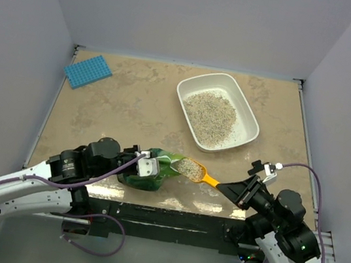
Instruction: Fill the litter box with clean litter
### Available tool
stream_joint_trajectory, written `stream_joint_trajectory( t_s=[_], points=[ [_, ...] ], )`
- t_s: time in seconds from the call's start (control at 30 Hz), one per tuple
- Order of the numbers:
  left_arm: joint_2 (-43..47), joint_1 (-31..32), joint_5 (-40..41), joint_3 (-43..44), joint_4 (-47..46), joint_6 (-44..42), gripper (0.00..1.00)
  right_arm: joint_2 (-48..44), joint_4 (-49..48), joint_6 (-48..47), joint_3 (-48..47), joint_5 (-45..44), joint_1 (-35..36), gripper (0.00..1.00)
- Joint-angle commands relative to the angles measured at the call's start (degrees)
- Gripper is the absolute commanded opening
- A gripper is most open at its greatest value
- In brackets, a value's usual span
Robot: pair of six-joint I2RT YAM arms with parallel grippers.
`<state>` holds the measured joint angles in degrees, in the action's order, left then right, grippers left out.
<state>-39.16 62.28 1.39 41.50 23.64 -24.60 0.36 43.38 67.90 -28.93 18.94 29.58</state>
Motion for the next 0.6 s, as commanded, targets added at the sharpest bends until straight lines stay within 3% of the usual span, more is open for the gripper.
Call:
stream_joint_trajectory(
  t_s=[0.0,0.57],
  points=[
    [2.1,-0.1,4.1,0.3,-4.3,1.7,0.0,-0.5,2.5,-0.1,-3.0,-1.7,-0.1,0.0],
    [5.7,-0.1,3.4,1.1,-4.3,2.5,0.0,4.4,-6.5,4.0,-6.9,1.6,-0.1,0.0]
  ],
)
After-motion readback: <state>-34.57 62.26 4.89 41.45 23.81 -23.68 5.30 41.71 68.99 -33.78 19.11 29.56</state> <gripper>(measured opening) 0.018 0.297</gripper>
